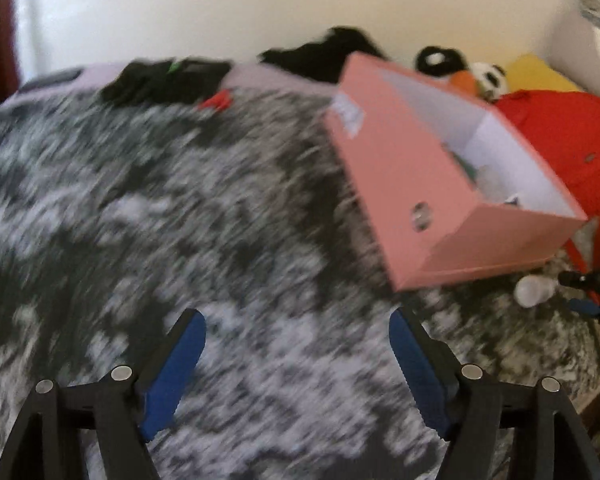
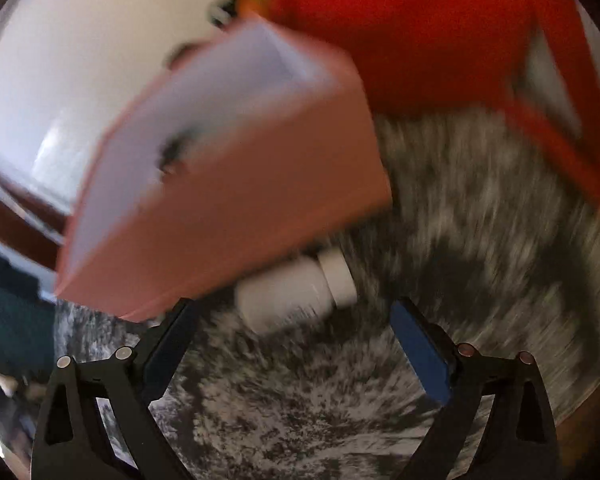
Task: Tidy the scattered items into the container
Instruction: 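Open both tools over the pink box to drop the lid and figurine, then grasp the white pill bottle with the right tool, then carry the pill bottle over the pink box and open the right tool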
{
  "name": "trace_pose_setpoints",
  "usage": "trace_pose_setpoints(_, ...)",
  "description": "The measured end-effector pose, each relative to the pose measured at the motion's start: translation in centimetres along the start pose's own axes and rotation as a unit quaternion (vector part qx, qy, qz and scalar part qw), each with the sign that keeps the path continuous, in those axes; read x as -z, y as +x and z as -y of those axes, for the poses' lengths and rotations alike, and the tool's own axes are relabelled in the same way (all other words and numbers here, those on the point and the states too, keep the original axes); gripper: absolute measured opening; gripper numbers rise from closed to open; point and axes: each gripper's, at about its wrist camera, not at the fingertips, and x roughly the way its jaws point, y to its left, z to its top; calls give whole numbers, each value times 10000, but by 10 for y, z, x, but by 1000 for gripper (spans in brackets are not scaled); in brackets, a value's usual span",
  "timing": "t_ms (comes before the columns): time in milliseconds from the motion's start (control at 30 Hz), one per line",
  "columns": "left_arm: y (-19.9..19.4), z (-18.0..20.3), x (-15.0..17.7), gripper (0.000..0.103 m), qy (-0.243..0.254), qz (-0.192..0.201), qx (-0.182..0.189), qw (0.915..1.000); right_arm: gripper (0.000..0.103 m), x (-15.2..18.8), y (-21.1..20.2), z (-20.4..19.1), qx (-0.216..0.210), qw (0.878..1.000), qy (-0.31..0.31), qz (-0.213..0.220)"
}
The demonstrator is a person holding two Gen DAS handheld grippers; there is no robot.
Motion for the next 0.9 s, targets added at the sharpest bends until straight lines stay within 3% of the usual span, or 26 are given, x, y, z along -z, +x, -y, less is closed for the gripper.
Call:
trace_pose_setpoints(167,-27,-20,14,79,187,290,-235,9991,102,11,21,-30,178,9896,-1280,629)
trace_pose_setpoints(367,-32,-44,22,79,84,176,-416,9989,101,17,59,-21,371,9818,-1801,471)
trace_pose_setpoints(400,-33,-46,21,79,51,179,-404,9990,96,21,60,-23,393,9774,-1995,584)
trace_pose_setpoints(433,-35,-48,21,79,29,201,-403,9990,83,25,53,-23,333,9764,-2022,688)
trace_pose_setpoints(533,-40,-51,20,79,-9,273,-392,9989,83,40,10,-30,-38,9757,-1894,1099)
trace_pose_setpoints(667,-35,-55,20,79,-42,221,-422,9989,83,48,-91,-73,-643,9477,-2064,2346)
trace_pose_setpoints(733,-31,-54,19,79,-71,160,-427,9989,84,25,-110,-108,-538,9437,-2039,2550)
trace_pose_setpoints(800,-31,-52,18,79,-65,191,-405,9990,99,-3,-123,-145,-357,9426,-1988,2658)
trace_pose_setpoints(867,-35,-50,17,79,-33,287,-470,9985,102,-30,-136,-182,-177,9411,-1937,2764)
trace_pose_setpoints(900,-36,-50,17,79,-21,328,-524,9981,102,-32,-156,-201,-173,9309,-1888,3121)
